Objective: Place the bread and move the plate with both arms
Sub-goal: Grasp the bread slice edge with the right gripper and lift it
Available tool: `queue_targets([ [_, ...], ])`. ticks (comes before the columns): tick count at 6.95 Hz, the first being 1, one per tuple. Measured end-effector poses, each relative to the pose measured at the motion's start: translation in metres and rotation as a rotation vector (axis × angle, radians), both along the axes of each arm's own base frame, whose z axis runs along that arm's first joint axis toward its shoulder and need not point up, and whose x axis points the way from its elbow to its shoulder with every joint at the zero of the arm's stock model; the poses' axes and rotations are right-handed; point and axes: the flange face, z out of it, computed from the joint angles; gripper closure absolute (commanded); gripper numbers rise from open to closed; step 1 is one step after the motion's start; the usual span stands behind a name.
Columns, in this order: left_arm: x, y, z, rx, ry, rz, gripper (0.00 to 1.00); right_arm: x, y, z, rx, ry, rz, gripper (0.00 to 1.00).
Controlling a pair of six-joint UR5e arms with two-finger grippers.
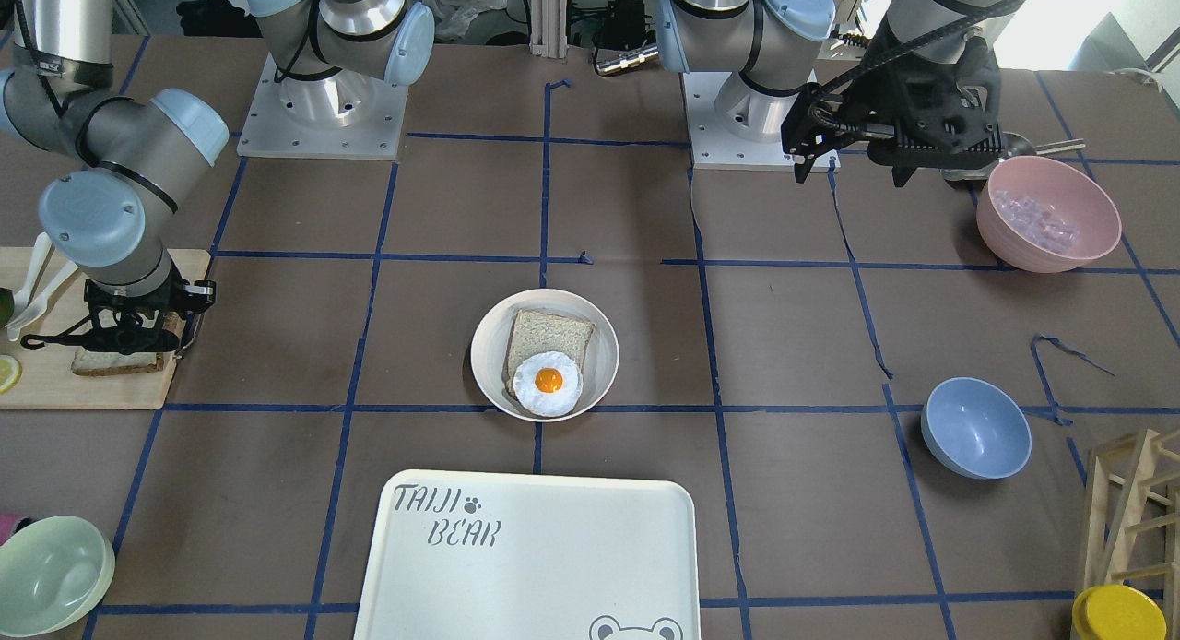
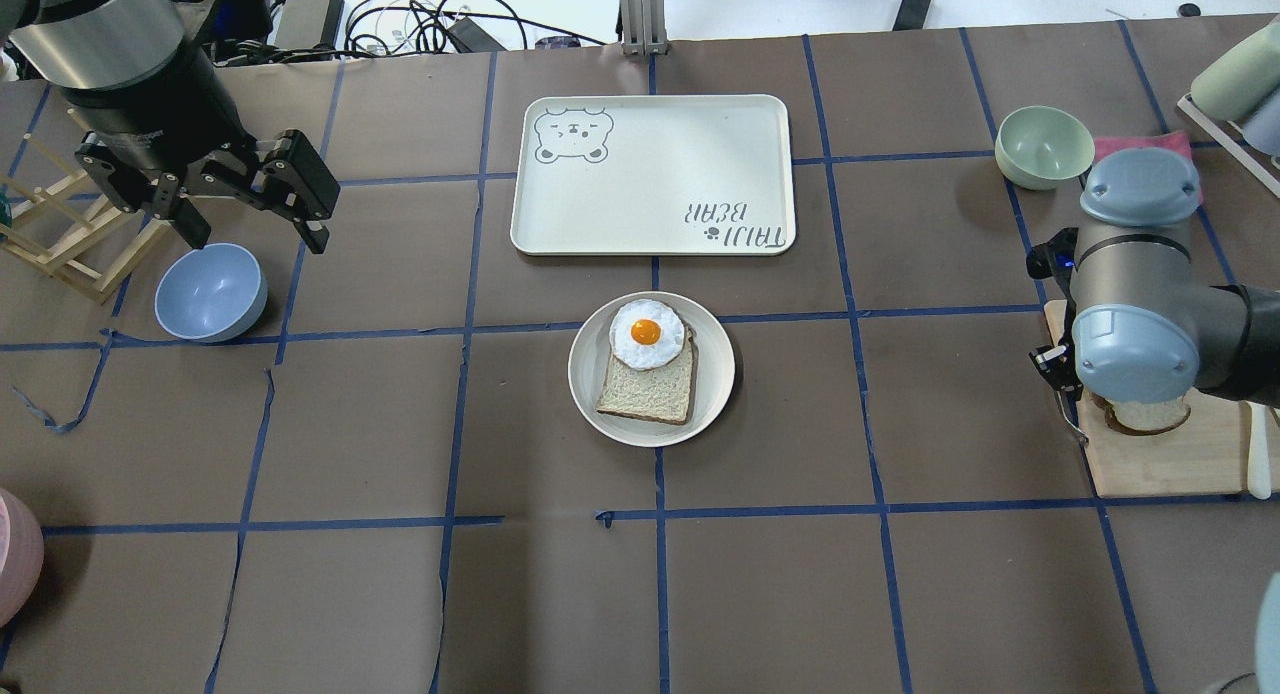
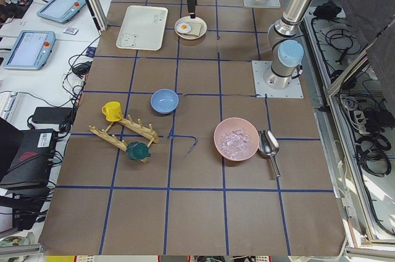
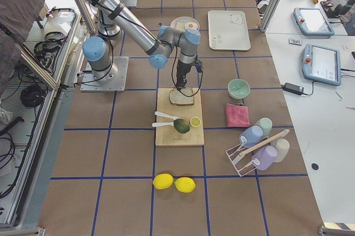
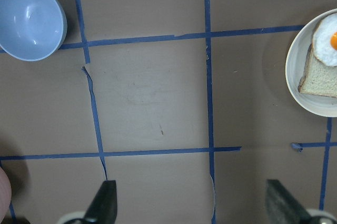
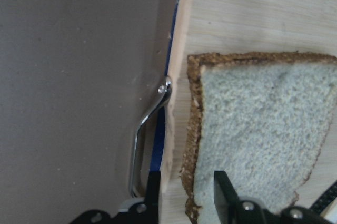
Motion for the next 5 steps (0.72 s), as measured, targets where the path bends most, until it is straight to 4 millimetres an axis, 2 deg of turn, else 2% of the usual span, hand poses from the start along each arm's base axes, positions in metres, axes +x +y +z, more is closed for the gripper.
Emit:
queue_targets([
  [2, 0.0, 0.0001, 0.0001, 0.0, 0.0, 0.0, 0.0, -0.0096, 0.0024, -0.0013, 0.004, -0.004, -0.019, 0.76],
  [4, 0.0001, 0.0002, 0.0001, -0.001, 0.0, 0.0, 0.0, -0.0105, 0.0029, -0.0025, 0.005, -0.009, -0.019, 1.0],
  [5, 0.0002, 0.0, -0.0005, 0.001, 0.0, 0.0, 0.0, -0.0105, 0.0032, -0.0031, 0.006, -0.01, -0.019, 1.0],
])
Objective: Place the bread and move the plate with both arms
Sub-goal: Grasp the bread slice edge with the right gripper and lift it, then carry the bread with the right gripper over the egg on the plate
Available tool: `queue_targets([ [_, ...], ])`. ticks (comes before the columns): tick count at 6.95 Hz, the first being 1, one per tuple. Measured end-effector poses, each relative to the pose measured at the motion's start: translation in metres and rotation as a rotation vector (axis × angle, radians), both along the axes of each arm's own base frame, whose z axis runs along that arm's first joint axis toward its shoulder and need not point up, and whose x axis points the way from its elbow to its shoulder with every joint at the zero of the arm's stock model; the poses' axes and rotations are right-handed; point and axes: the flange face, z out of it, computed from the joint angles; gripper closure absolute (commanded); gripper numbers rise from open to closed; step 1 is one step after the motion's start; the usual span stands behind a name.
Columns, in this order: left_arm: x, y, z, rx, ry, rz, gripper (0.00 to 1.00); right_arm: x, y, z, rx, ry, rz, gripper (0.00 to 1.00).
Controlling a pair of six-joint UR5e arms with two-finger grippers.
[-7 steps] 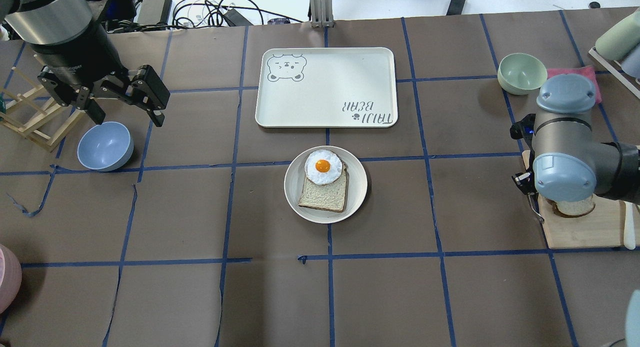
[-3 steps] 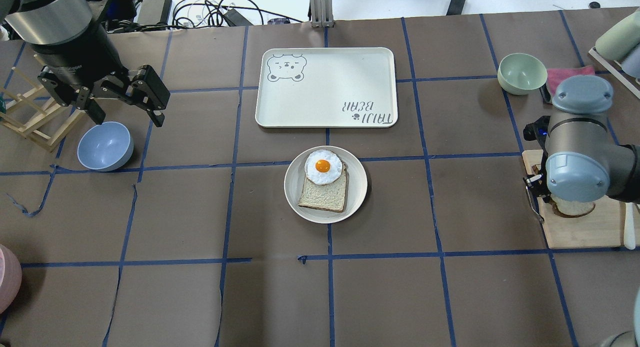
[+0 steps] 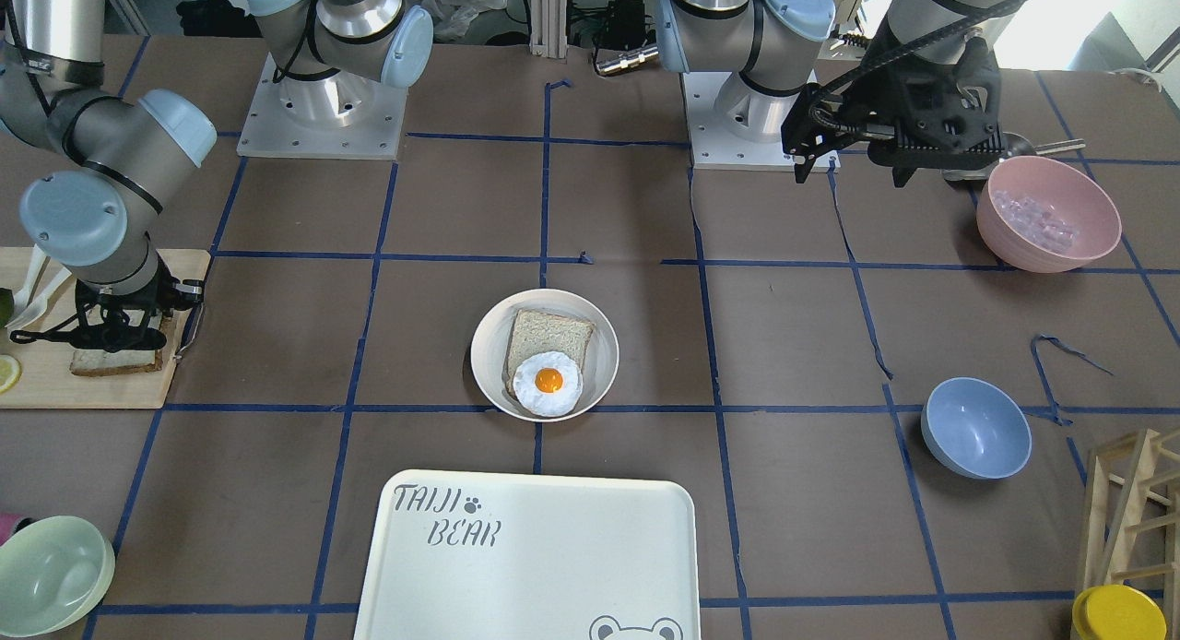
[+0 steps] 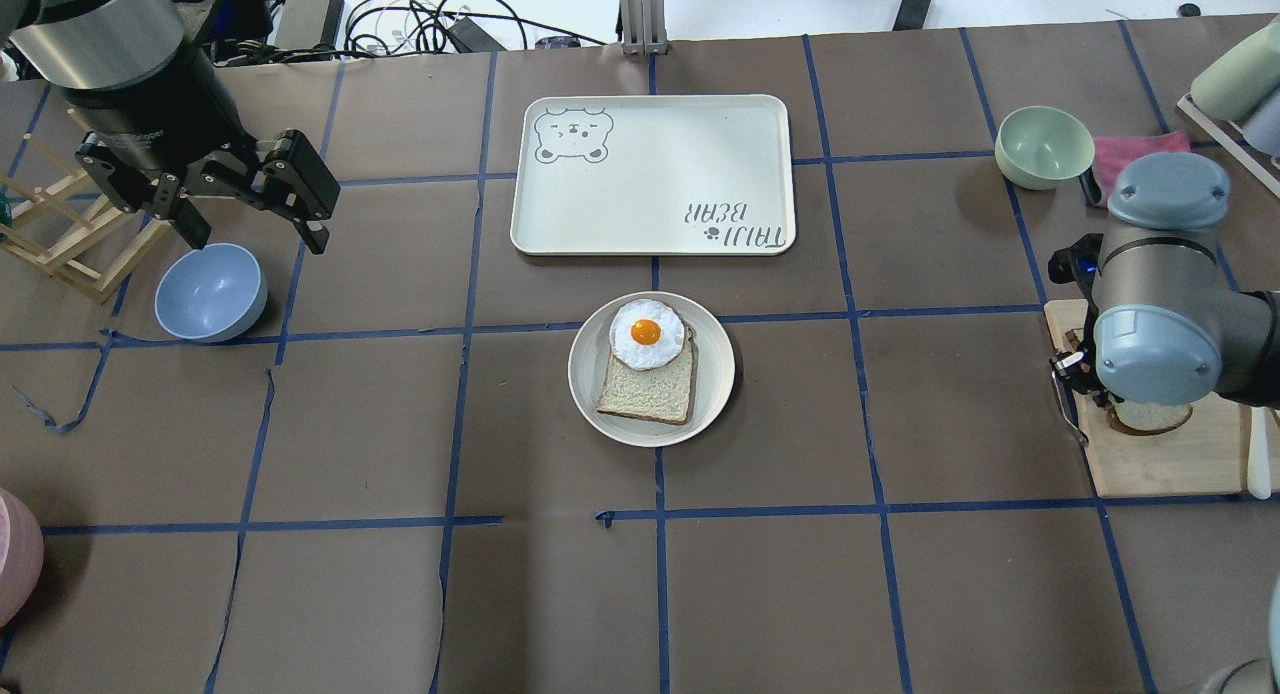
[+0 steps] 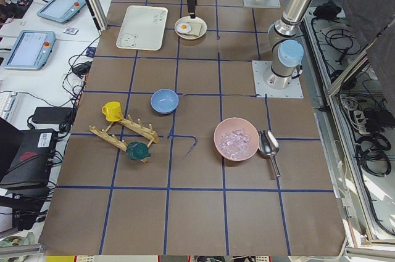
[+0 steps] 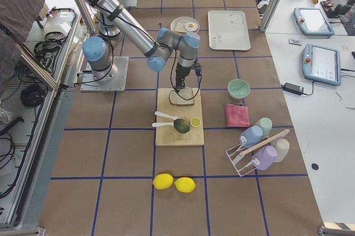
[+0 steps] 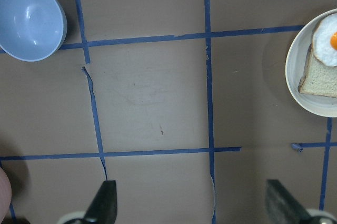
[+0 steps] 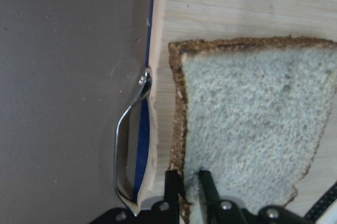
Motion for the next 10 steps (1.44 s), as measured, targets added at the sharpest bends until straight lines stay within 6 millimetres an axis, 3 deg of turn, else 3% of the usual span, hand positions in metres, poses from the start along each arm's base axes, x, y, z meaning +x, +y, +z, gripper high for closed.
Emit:
queue_targets([
  [4, 0.0, 0.0, -0.001, 0.003, 0.0, 0.0, 0.0, 0.0, 0.0, 0.007, -0.007, 0.01, 0.014, 1.0],
  [6, 0.0, 0.001, 0.0, 0.003, 0.0, 0.0, 0.0, 0.011, -0.007, 0.034, -0.067, 0.032, 0.031, 1.0],
  [9, 0.0, 0.0, 0.0, 0.001, 0.0, 0.001, 0.0, 0.079, -0.04, 0.114, -0.216, 0.092, 0.145, 1.0],
  [10, 0.0, 0.0, 0.0, 0.001, 0.0, 0.001, 0.0, 0.114, -0.057, 0.146, -0.269, 0.098, 0.2, 1.0],
])
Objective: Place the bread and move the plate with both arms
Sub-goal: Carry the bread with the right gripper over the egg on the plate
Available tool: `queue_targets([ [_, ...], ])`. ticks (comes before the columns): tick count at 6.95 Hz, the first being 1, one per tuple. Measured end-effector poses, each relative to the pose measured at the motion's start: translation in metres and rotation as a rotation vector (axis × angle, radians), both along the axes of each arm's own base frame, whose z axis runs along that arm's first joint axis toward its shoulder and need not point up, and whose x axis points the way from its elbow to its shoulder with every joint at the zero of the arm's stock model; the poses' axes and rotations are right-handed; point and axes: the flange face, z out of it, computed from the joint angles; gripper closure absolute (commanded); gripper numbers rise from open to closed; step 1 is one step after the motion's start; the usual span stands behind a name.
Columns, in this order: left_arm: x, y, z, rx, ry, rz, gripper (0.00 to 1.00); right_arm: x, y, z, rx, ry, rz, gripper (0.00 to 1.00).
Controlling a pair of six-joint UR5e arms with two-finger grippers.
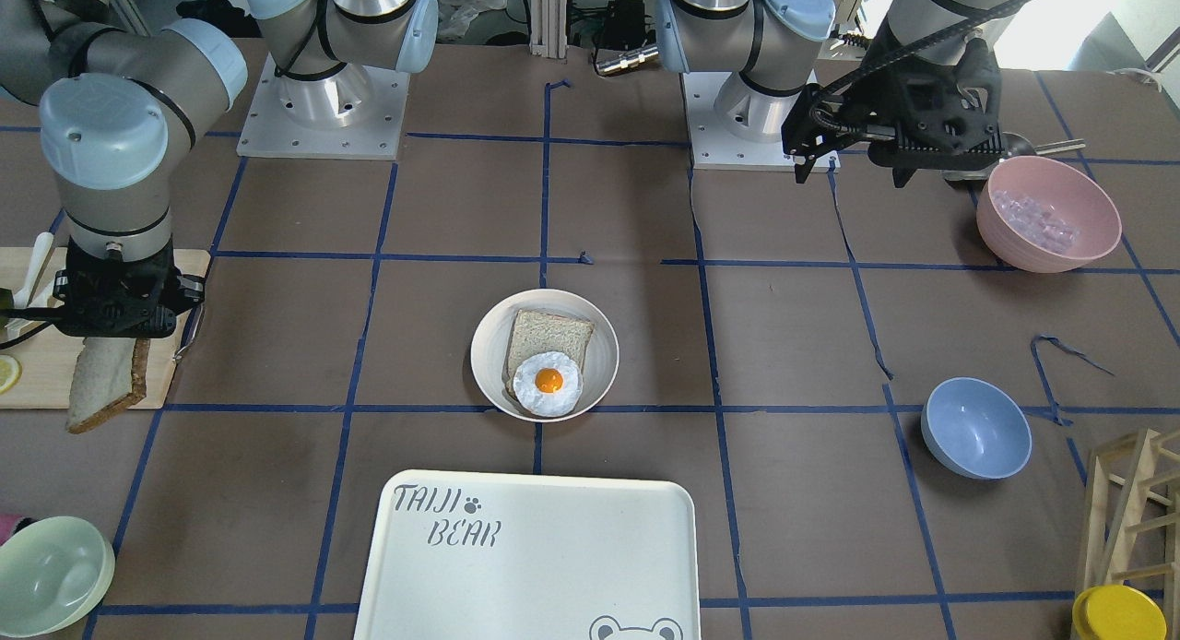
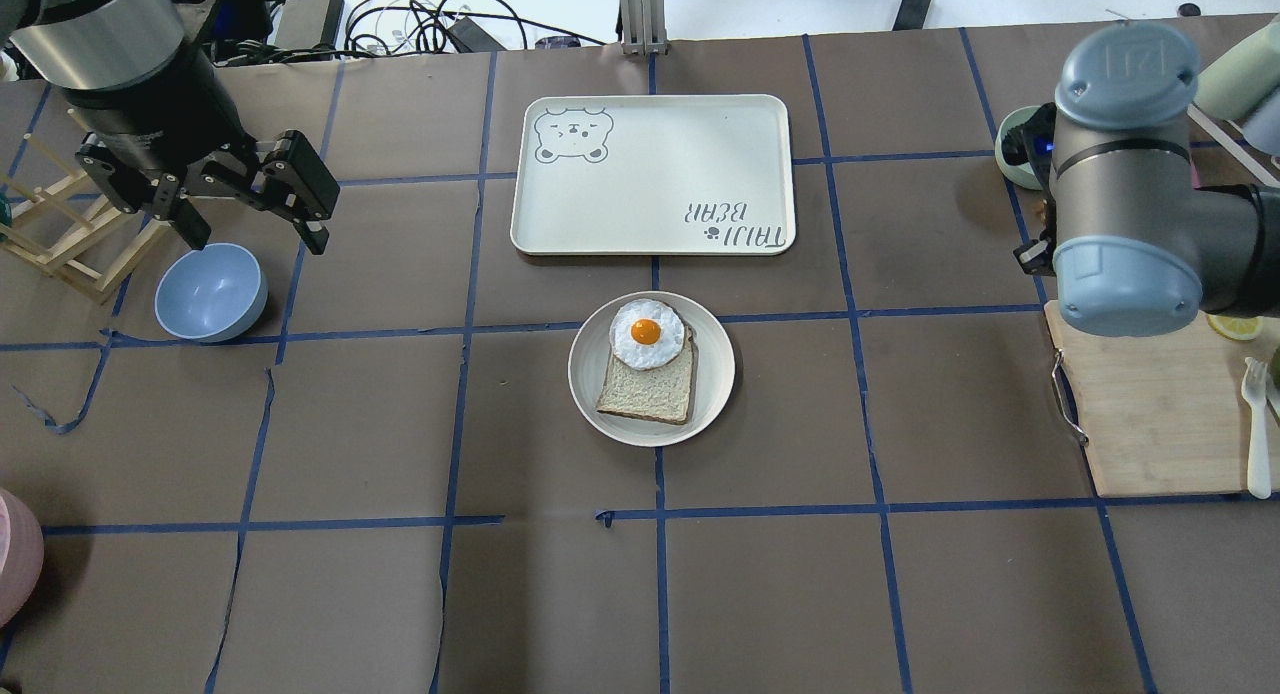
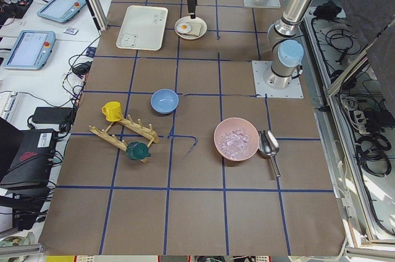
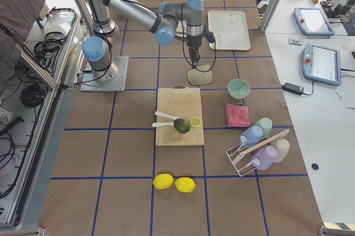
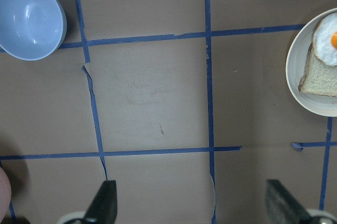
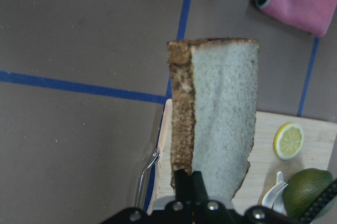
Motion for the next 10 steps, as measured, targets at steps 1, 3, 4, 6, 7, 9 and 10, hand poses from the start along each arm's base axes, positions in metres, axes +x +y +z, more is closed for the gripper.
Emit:
queue_targets([
  [1, 0.0, 0.0, 0.0, 0.0, 0.0, 0.0, 0.0, 0.051, -0.014, 0.029, -0.049, 0.001, 0.046, 1.0],
  [3, 0.0, 0.0, 0.0, 0.0, 0.001, 0.0, 0.0, 0.164, -0.019, 0.033, -0.087, -0.08, 0.029, 1.0],
  [4, 0.0, -0.001, 0.0, -0.001, 0.001, 0.001, 0.0, 0.219, -0.011, 0.014, -0.091, -0.116, -0.017, 1.0],
  [6, 0.0, 0.0, 0.0, 0.0, 0.001, 0.001, 0.0, 0.304, 0.006, -0.023, -0.105, -0.162, -0.145, 1.0],
  [7, 0.0, 0.0, 0.0, 0.0, 0.001, 0.001, 0.0, 0.336, 0.012, -0.035, -0.103, -0.207, -0.227, 1.0],
  [9, 0.0, 0.0, -0.001, 0.0, 0.0, 0.001, 0.0, 0.387, 0.029, -0.053, -0.095, -0.264, -0.37, 1.0],
  [10, -0.001, 0.0, -0.002, 0.002, 0.001, 0.001, 0.0, 0.399, 0.037, -0.06, -0.091, -0.26, -0.424, 1.0],
])
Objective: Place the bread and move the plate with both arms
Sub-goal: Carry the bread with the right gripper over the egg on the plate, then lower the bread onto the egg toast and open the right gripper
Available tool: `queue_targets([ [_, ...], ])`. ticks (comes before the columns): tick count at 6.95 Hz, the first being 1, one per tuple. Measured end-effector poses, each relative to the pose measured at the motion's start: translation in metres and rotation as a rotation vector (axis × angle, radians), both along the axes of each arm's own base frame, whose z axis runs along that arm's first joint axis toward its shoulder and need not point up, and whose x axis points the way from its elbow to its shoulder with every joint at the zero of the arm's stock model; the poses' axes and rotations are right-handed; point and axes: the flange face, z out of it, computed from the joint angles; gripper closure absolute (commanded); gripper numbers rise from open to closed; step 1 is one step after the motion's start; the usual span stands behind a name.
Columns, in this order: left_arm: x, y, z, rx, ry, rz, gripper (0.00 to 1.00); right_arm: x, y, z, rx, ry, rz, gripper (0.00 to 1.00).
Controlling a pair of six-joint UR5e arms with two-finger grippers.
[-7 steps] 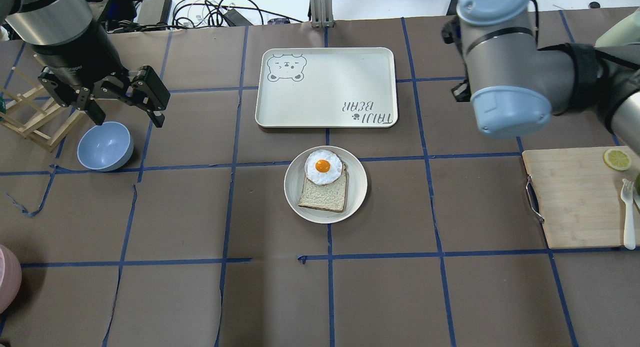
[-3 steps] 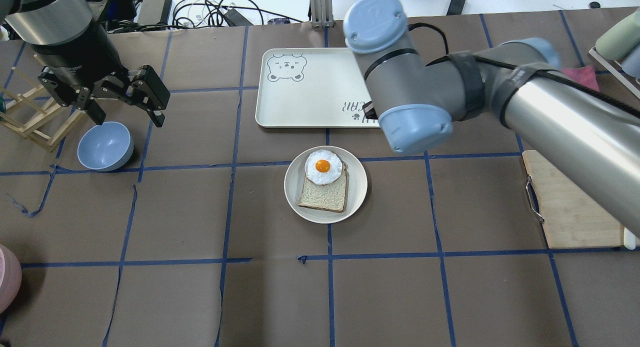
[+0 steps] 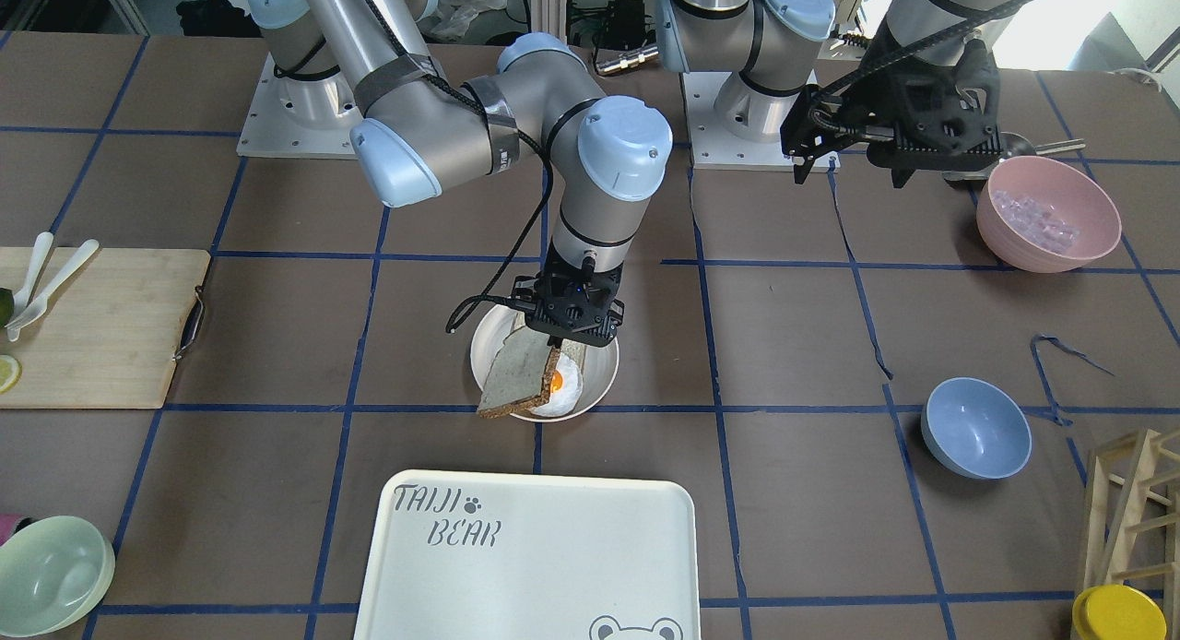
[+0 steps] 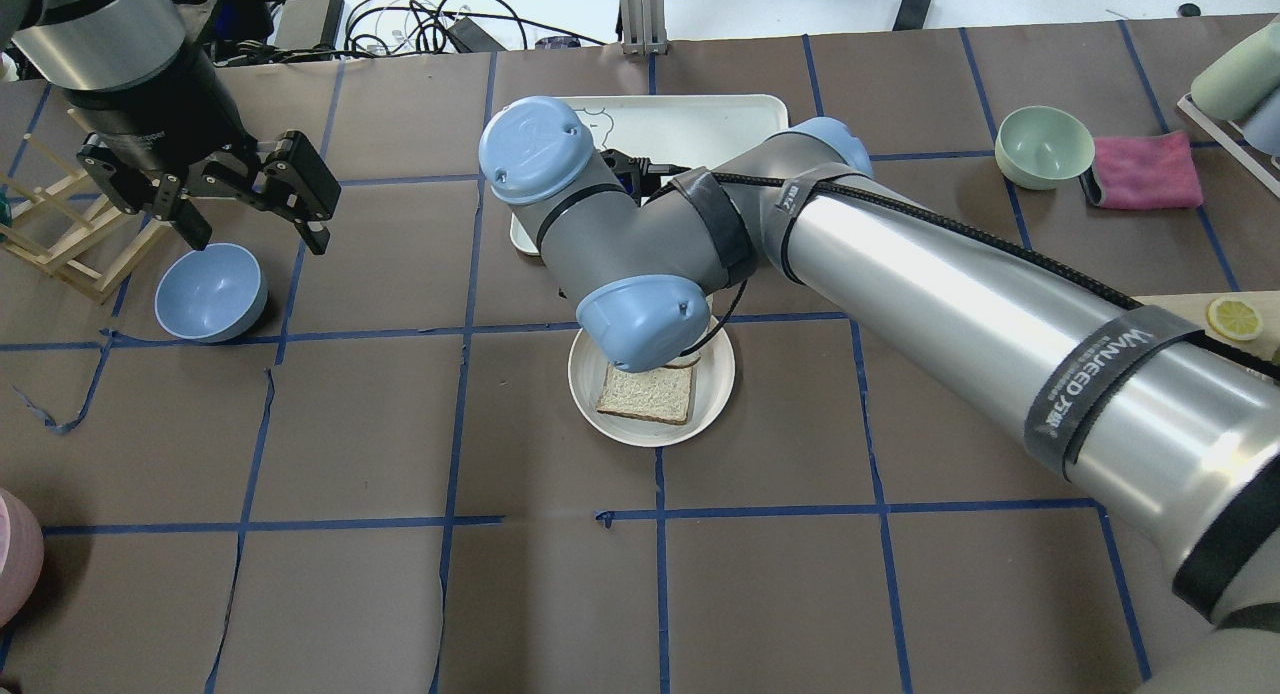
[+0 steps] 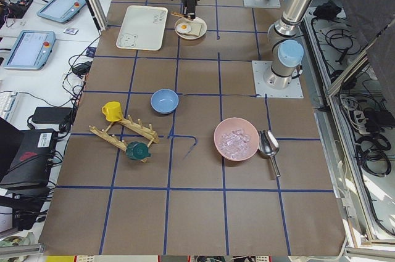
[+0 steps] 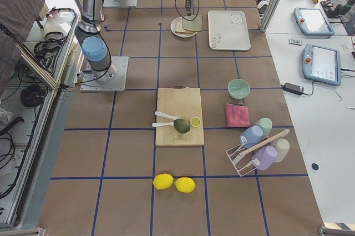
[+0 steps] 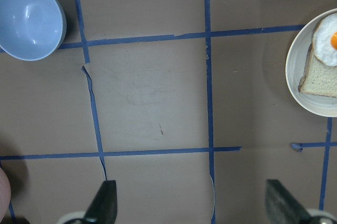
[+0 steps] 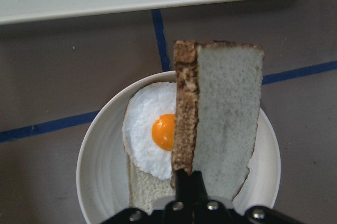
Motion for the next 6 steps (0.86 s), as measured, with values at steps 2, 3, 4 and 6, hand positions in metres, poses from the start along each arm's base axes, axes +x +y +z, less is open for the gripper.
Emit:
queue_targets([
  [2, 0.0, 0.001, -0.004, 0.007, 0.0, -0.001, 0.0, 0.01, 0.013, -0.008, 0.031, 0.02, -0.056, 1.0],
  [3, 0.0, 0.001, -0.005, 0.009, 0.001, -0.002, 0.0, 0.01, 0.017, -0.01, 0.049, 0.032, -0.063, 1.0],
  [4, 0.001, 0.002, -0.005, 0.01, 0.002, -0.003, 0.0, 0.011, 0.019, -0.011, 0.059, 0.035, -0.061, 1.0],
  [6, 0.001, 0.001, -0.006, 0.011, 0.009, -0.003, 0.0, 0.015, 0.021, -0.012, 0.061, 0.026, -0.045, 1.0],
])
